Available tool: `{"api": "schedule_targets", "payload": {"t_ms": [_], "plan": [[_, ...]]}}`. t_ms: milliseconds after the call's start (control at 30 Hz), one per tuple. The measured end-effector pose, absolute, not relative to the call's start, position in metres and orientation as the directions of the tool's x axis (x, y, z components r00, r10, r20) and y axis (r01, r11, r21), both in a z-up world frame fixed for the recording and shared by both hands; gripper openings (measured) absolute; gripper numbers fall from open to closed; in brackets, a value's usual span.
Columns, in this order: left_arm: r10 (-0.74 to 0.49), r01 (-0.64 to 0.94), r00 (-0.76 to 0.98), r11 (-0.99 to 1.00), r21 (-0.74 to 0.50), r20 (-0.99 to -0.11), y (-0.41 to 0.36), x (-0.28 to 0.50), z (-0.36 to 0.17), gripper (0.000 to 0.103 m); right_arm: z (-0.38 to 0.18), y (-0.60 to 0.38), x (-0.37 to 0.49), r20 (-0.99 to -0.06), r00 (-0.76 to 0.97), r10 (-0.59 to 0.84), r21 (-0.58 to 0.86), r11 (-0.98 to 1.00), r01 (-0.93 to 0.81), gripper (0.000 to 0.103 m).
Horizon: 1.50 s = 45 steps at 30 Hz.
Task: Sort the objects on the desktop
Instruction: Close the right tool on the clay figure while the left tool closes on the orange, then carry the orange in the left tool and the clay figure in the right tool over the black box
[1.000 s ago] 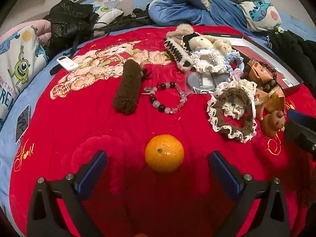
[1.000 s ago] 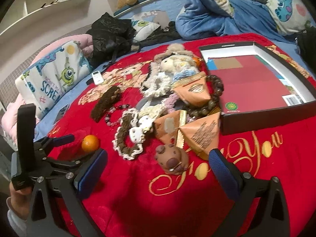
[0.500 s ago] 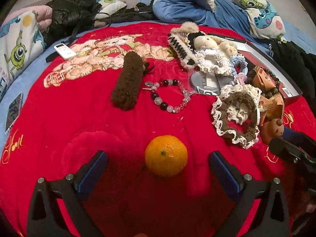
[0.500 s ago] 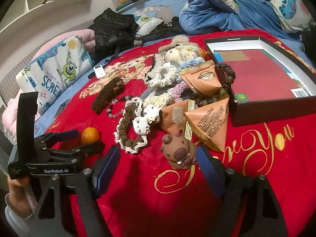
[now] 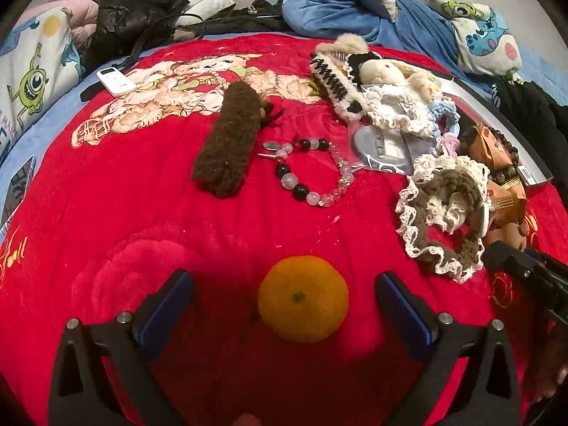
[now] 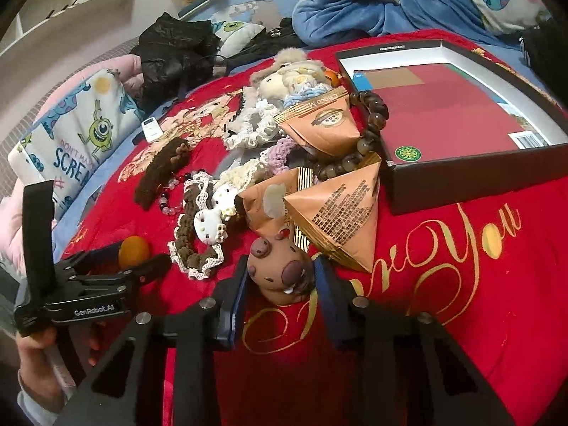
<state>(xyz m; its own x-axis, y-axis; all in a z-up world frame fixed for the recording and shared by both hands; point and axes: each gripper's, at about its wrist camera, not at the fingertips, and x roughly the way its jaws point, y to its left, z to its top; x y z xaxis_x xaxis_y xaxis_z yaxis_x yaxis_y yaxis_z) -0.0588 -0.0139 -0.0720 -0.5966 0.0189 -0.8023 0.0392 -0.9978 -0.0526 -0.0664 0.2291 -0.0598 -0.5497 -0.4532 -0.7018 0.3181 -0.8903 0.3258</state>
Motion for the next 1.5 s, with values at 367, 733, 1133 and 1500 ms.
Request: {"api": "schedule_targets", "payload": {"t_ms": [367, 733, 1133, 1500], "plan": [[0.000, 0.053, -0.606, -0.998, -0.040, -0.796, -0.011, -0.057, -0.074, 0.103, -0.059, 0.230, -0.063, -0.693, -0.544, -0.472, 0.352, -0.881, 0.317, 0.034], [0.020, 0.038, -0.657, -0.997, -0.060, -0.754, -0.015, -0.034, -0.064, 0.039, -0.054, 0.219, -0.054, -0.691, -0.548, -0.471, 0.320, -0.879, 0.353, 0.034], [0.039, -0.012, -0.713, -0.999, -0.043, -0.700, 0.002, -0.003, -0.038, 0.039, -0.044, 0.212, -0.045, -0.677, -0.579, -0.455, 0.282, -0.887, 0.367, 0.034], [0.151, -0.085, -0.750, -0.988, -0.132, -0.644, 0.031, 0.012, -0.010, 0.039, -0.032, 0.213, -0.037, -0.646, -0.608, -0.461, 0.279, -0.884, 0.375, 0.034]]}}
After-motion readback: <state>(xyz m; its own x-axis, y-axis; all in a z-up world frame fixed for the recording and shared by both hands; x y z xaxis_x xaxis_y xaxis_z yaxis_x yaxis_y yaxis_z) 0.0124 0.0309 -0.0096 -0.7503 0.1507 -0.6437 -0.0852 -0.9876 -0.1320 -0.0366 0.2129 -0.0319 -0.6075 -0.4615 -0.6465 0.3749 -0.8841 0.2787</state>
